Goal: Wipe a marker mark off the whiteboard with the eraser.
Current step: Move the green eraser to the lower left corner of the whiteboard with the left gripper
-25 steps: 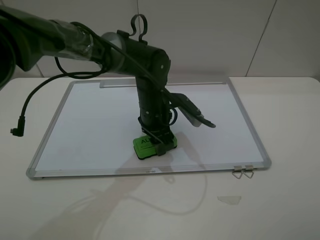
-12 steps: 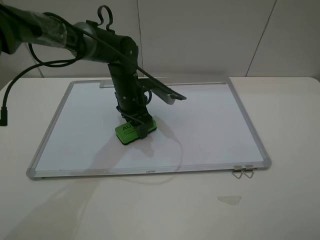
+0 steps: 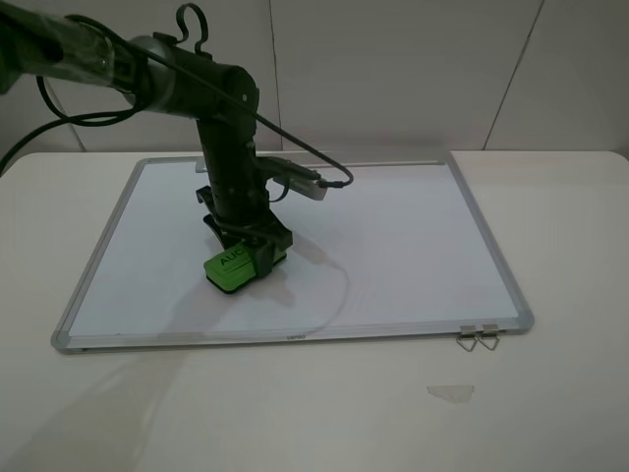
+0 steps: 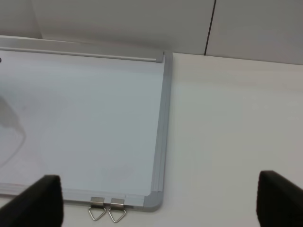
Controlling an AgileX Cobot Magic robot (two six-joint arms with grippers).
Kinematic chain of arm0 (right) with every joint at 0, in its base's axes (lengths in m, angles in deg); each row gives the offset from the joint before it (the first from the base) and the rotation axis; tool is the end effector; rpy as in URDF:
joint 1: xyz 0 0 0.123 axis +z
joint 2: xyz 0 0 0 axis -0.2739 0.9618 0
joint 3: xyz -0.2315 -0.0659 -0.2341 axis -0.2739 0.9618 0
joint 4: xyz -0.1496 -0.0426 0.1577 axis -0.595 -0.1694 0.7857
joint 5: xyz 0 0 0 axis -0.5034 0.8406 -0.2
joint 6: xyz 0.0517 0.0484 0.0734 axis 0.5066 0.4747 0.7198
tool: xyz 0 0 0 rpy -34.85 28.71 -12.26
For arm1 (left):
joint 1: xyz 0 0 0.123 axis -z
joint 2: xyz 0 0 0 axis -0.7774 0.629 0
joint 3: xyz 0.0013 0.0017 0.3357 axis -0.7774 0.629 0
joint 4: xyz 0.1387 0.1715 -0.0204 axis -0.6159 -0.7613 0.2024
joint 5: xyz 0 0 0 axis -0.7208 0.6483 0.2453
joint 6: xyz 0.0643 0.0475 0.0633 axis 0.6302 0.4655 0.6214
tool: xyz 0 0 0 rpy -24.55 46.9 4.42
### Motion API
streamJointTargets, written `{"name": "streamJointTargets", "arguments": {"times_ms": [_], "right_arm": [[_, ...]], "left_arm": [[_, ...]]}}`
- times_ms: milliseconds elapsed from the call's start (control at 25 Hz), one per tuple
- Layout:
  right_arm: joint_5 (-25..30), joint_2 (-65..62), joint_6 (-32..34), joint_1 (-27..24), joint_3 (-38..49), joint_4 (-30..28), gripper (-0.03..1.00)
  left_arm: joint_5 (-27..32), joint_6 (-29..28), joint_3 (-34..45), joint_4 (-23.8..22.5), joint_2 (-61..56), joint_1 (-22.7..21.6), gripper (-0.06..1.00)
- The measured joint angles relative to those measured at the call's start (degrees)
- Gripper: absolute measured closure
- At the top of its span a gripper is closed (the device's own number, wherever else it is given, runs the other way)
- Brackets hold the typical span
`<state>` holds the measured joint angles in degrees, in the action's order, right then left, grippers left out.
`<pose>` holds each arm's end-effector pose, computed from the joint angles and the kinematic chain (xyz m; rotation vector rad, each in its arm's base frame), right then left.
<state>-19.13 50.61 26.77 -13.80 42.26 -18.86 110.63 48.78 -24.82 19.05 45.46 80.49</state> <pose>-0.0759 -0.0028 0.2649 -0.0840 2.0043 -0.0067 0.3782 -0.2215 0.1584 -0.9703 -2.9554 0.0985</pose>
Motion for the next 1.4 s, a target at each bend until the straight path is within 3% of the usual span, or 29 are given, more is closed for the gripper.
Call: {"name": "streamJointTargets", "arguments": {"times_ms": [320,560,680,1040,1400], "right_arm": [[0.0,0.0,0.0,0.0,0.0,0.0,0.15],[0.0,0.0,0.0,0.0,0.0,0.0,0.15],[0.0,0.0,0.0,0.0,0.0,0.0,0.15],[0.0,0.0,0.0,0.0,0.0,0.0,0.15],[0.0,0.0,0.0,0.0,0.0,0.0,0.15]], "left_arm": [[3.37,-16.85,0.3,-1.87,-9.71,-7.91,0.35],[2.79,-26.77,7.95,-8.02,-14.69,-12.15,0.35],[-1.29,-30.69,15.99,-9.67,-17.62,-13.47,0.35],[-21.03,-39.09,39.82,-10.1,-25.94,-14.23,0.35],[-27.06,-39.98,45.39,-15.35,-25.97,-14.23,0.35]]}}
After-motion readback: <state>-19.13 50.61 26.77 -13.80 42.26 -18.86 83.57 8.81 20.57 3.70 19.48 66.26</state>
